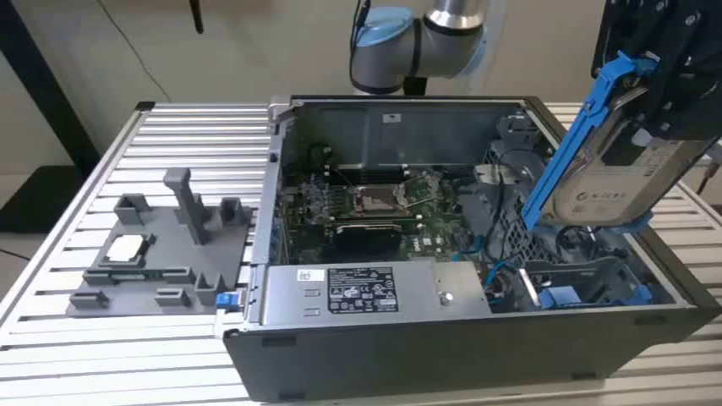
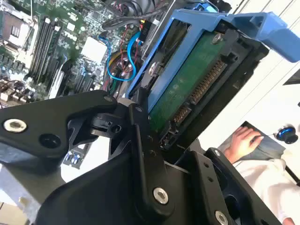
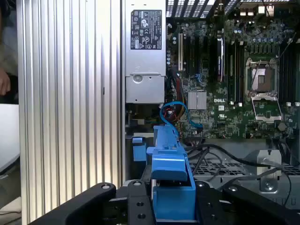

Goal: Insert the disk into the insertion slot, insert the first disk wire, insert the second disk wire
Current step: 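Insert the disk into the insertion slot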

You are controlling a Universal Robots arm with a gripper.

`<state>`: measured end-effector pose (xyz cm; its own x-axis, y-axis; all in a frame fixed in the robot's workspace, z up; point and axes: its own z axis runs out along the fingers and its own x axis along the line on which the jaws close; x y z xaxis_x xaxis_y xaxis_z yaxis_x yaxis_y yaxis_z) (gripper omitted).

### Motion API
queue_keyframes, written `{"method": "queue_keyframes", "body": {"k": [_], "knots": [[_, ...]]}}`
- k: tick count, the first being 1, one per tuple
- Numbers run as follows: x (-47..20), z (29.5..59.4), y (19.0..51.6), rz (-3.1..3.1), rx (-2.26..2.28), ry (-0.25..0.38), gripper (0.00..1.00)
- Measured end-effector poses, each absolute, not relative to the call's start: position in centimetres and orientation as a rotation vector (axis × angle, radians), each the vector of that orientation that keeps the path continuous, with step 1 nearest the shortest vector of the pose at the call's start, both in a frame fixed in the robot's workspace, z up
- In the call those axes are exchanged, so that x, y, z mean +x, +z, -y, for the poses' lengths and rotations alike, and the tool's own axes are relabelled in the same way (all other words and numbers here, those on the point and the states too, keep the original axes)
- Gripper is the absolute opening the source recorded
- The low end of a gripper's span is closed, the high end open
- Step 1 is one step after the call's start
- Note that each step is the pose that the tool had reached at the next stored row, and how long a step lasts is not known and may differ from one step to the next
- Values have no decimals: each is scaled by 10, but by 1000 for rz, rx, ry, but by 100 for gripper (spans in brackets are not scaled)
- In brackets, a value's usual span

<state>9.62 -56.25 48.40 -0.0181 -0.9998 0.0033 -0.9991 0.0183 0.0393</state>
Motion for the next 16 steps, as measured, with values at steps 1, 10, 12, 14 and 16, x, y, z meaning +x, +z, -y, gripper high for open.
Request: {"method": "queue_keyframes", "body": {"k": [1,10,12,14,16], "knots": [[96,563,484,2220,2180,-40,33],[95,563,484,2220,2180,-40,33],[95,563,484,2220,2180,-40,33],[95,564,483,2220,2180,-40,33],[96,566,482,2220,2180,-40,33]]}}
